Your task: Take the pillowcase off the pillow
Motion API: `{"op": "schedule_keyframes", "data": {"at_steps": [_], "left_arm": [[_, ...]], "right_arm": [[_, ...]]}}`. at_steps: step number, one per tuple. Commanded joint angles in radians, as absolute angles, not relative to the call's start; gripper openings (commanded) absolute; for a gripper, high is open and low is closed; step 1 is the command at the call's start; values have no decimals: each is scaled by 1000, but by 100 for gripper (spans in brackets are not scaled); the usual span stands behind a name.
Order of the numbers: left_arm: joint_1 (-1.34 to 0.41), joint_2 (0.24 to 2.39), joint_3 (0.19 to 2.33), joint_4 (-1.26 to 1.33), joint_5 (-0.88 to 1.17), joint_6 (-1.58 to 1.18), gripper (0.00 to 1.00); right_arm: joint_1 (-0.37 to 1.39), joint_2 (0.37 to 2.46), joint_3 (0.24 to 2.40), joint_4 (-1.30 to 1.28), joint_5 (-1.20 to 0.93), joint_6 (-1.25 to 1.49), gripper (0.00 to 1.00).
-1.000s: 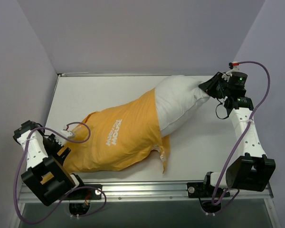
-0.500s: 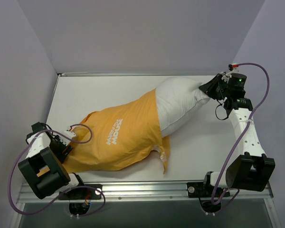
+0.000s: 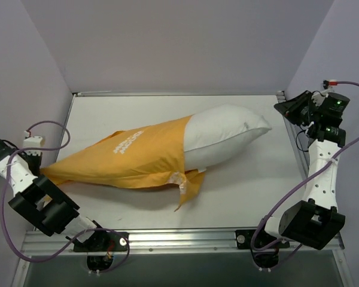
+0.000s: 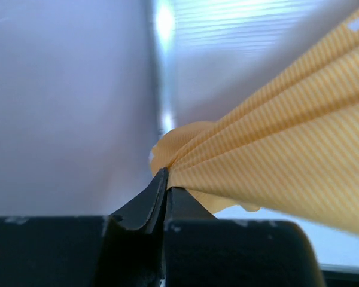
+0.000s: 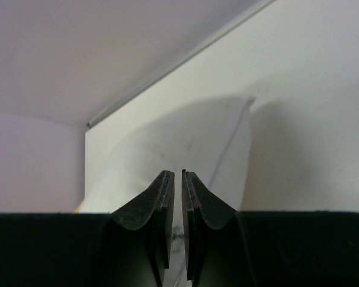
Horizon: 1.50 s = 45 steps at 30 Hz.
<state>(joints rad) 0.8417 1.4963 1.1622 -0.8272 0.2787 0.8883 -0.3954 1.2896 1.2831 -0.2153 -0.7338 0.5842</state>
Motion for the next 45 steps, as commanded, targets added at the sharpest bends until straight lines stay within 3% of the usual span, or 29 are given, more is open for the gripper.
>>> {"op": "schedule_keyframes", "data": {"at_steps": [1, 5, 8, 12, 15, 16, 17, 18, 19, 20, 23, 24, 25, 26, 32, 36, 38, 39, 42, 45], "left_arm": [[980, 1545, 1269, -641, 71, 871, 2], [997, 1526, 1214, -653, 80, 937, 2], [989, 1425, 1148, -825, 303, 1075, 2], [876, 1225, 1023, -842, 356, 1103, 2], [779, 1197, 1025, -854, 331, 1043, 2], [761, 1201, 1037, -877, 333, 1032, 2], [756, 1215, 1052, -887, 336, 1011, 3], [753, 1219, 1080, -896, 334, 1003, 5], [750, 1227, 1095, -913, 331, 996, 11], [750, 1236, 1109, -928, 336, 989, 30], [736, 1238, 1161, -1005, 382, 996, 66], [729, 1232, 1186, -1053, 397, 999, 90], [718, 1227, 1196, -1075, 411, 997, 99], [686, 1210, 1204, -1092, 429, 993, 94], [519, 1184, 1321, -1158, 457, 853, 94], [219, 1235, 1429, -1157, 402, 669, 94], [93, 1285, 1471, -1129, 355, 569, 94], [-46, 1305, 1485, -1106, 325, 548, 94], [-210, 1402, 1552, -1086, 250, 494, 94], [-351, 1508, 1644, -1089, 253, 463, 94]], "right_arm": [[-511, 1232, 1390, -11, -606, 597, 0], [-460, 1252, 1430, -12, -626, 591, 0], [-306, 1232, 1335, -49, -557, 543, 0], [-151, 1200, 1128, -16, -529, 529, 0], [-34, 1204, 1075, -14, -515, 487, 1], [-6, 1213, 1083, -29, -497, 465, 10], [49, 1236, 1098, -46, -499, 422, 41], [67, 1250, 1107, -54, -508, 410, 56], [80, 1282, 1118, -60, -529, 396, 97], [106, 1302, 1132, -70, -534, 385, 100], [141, 1388, 1135, -66, -569, 379, 100], [152, 1406, 1134, -55, -569, 390, 100], [161, 1443, 1129, -39, -569, 397, 100], [179, 1465, 1118, -3, -571, 408, 100], [258, 1618, 1089, 146, -634, 479, 100], [314, 1643, 1054, 149, -643, 442, 94], [319, 1640, 1042, 149, -667, 414, 70], [321, 1629, 1034, 155, -705, 408, 45], [342, 1579, 1006, 167, -709, 365, 0], [388, 1487, 988, 181, -715, 284, 0]]}}
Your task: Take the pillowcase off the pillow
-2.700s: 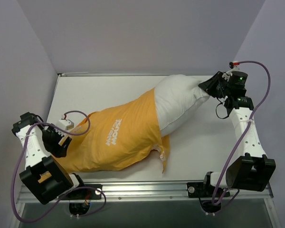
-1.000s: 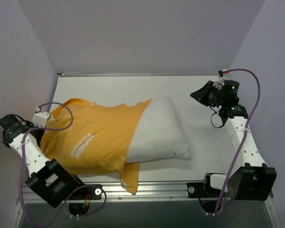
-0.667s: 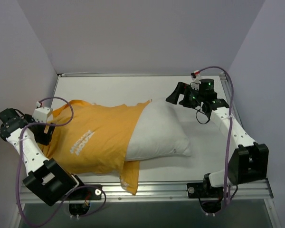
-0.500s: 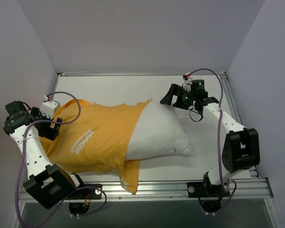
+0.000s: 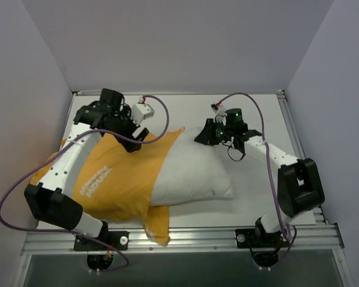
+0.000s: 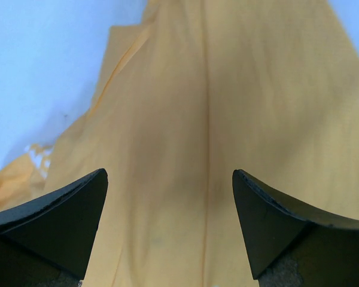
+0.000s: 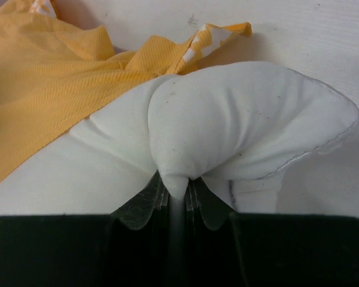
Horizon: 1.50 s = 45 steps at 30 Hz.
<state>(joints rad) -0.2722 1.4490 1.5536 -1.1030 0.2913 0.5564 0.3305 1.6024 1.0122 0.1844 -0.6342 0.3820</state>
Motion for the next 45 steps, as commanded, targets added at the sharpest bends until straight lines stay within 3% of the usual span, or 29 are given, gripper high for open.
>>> {"op": "schedule_keyframes", "data": {"at_steps": [1, 6, 13, 15, 16, 18, 25, 29, 30, 33, 39, 45], "left_arm": [[-394, 1555, 1667, -1094, 262, 460, 94], [-489, 1664, 1730, -1103, 293, 468, 94], [-506, 1727, 1762, -1106, 425, 439, 92], [-517, 1730, 1760, -1133, 448, 449, 67], [-520, 1729, 1753, -1141, 463, 465, 38], [-528, 1721, 1729, -1155, 456, 477, 2], [-522, 1689, 1709, -1138, 448, 463, 2], [-537, 1683, 1841, -1216, 624, 449, 48], [-546, 1675, 1857, -1224, 632, 451, 66], [-627, 1622, 1844, -1236, 562, 486, 84], [-778, 1595, 1668, -1181, 286, 520, 85], [-766, 1606, 1640, -1104, 60, 512, 72]], "right_arm": [[414, 1459, 980, 210, -722, 266, 0], [491, 1231, 876, 348, -750, 192, 0], [515, 1177, 923, 145, -746, 52, 0], [518, 1163, 927, 137, -741, 37, 0], [518, 1157, 928, 130, -735, 35, 0], [518, 1140, 937, 115, -701, 22, 0], [512, 1115, 943, 89, -672, 11, 0], [512, 1134, 945, 86, -654, 12, 0], [512, 1135, 943, 87, -653, 15, 0], [509, 1137, 940, 98, -641, 20, 0], [502, 1146, 939, 107, -640, 29, 0], [494, 1127, 930, 104, -638, 32, 0]]}}
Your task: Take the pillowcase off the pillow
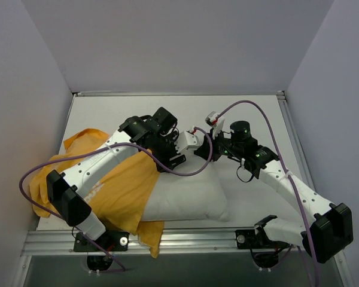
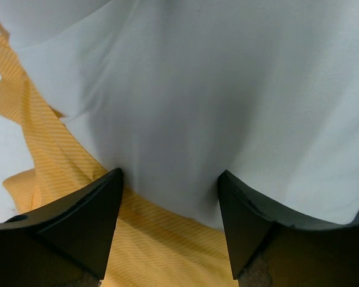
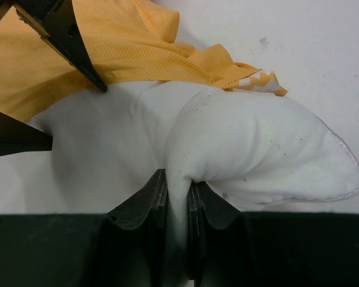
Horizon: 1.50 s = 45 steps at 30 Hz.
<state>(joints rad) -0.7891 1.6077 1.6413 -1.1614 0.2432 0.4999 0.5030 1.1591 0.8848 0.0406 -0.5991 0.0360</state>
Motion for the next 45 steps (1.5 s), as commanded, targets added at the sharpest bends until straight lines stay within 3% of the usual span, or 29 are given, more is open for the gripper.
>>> {"op": "schedule_keyframes", "data": {"at_steps": [1, 17, 24, 27, 30, 31, 32, 37, 45], "left_arm": [[-750, 1608, 1644, -1103, 66, 503, 70], [-554, 1643, 1741, -1138, 169, 503, 67], [-518, 1663, 1672, -1103, 146, 509, 65], [-519, 1669, 1635, -1054, 118, 492, 53], [-515, 1696, 1652, -1014, 107, 471, 33], [-515, 1709, 1661, -1006, 121, 465, 7], [-514, 1736, 1672, -1000, 127, 447, 2], [-497, 1828, 1695, -914, -16, 420, 2], [-226, 1807, 1664, -813, -133, 460, 2]], "right_arm": [[491, 1127, 928, 100, -640, 29, 0], [476, 1114, 917, 71, -640, 25, 0], [474, 1111, 920, 66, -637, 23, 0], [472, 1114, 925, 64, -630, 26, 0], [476, 1121, 930, 63, -630, 38, 0], [474, 1127, 934, 66, -632, 46, 0], [474, 1131, 936, 69, -632, 54, 0], [434, 1082, 916, 100, -569, 173, 0], [-99, 1003, 809, 95, -681, 278, 0]]}}
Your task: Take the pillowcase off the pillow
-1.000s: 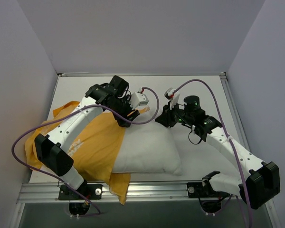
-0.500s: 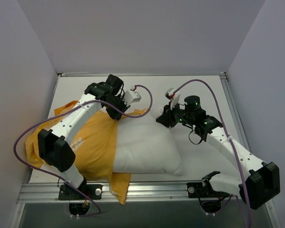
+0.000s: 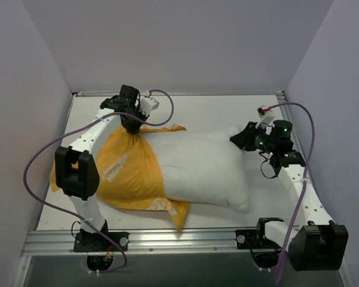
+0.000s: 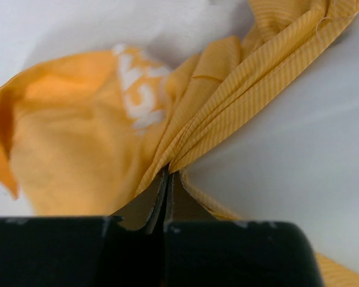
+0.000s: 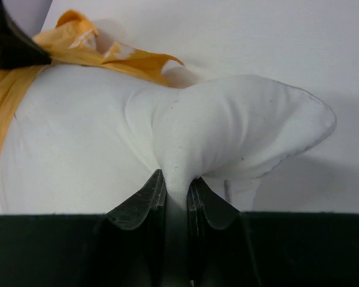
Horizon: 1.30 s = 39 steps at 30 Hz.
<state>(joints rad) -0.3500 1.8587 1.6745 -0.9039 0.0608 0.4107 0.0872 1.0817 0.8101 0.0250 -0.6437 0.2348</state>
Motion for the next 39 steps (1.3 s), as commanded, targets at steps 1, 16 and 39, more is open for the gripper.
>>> {"op": "schedule_keyframes", "data": {"at_steps": [1, 16, 39], "left_arm": [[-210, 1795, 1642, -802, -141, 471, 2], [114, 1687, 1531, -739, -56, 618, 2], [285, 1520, 1504, -1176, 327, 679, 94]], "right_arm": [[-132, 1000, 805, 113, -689, 307, 0], [-253, 1058, 970, 112, -653, 316, 0], [-176, 1192, 954, 167, -592, 322, 0]]}}
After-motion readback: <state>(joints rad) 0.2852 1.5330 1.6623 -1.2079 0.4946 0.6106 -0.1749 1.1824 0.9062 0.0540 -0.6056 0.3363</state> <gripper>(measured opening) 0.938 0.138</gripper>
